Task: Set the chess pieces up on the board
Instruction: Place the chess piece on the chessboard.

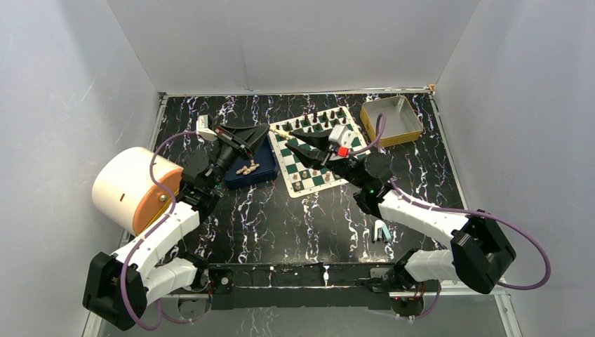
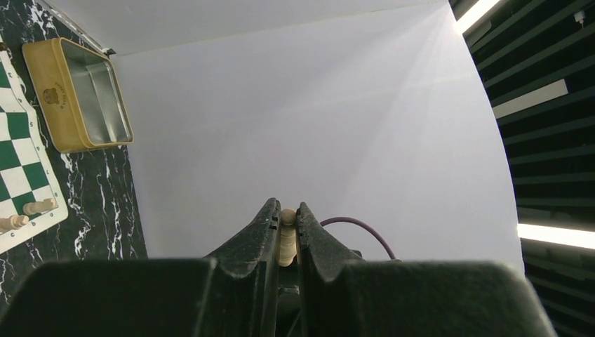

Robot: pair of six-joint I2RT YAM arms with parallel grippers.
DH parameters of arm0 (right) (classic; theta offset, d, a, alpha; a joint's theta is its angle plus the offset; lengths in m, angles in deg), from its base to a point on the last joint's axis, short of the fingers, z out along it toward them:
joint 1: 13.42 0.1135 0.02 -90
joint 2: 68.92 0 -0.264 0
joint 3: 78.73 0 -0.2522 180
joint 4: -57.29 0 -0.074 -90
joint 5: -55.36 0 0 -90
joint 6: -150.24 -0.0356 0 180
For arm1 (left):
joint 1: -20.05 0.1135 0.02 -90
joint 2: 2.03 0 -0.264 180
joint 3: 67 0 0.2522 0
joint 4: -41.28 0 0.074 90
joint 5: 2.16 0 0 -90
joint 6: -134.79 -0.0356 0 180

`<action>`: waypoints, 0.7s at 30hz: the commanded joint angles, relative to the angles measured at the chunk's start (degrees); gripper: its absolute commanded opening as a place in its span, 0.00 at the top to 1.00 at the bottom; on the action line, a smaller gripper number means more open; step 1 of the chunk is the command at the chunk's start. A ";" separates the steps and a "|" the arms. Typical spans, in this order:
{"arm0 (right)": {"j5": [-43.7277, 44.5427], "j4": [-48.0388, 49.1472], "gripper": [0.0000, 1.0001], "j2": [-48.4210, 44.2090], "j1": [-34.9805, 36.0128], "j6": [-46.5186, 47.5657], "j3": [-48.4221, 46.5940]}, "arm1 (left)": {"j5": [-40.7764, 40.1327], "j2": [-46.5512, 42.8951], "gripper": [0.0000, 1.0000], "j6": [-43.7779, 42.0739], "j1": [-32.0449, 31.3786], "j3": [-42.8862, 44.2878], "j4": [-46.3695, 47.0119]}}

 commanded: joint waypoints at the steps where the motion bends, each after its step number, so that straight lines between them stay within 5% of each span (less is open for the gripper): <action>1: 0.18 6.12 0.61 1.11 0.90 2.04 -1.47 | 0.34 -1.26 1.00 0.92 -0.23 -0.63 2.48; 13: 2.82 4.36 0.87 0.58 1.37 0.62 -0.98 | -0.12 -1.48 1.00 -1.72 -0.23 -0.79 2.62; 21: 13.04 -19.06 0.90 -5.59 1.38 -4.57 -4.11 | -0.36 -1.48 1.00 -15.43 0.22 -1.82 2.00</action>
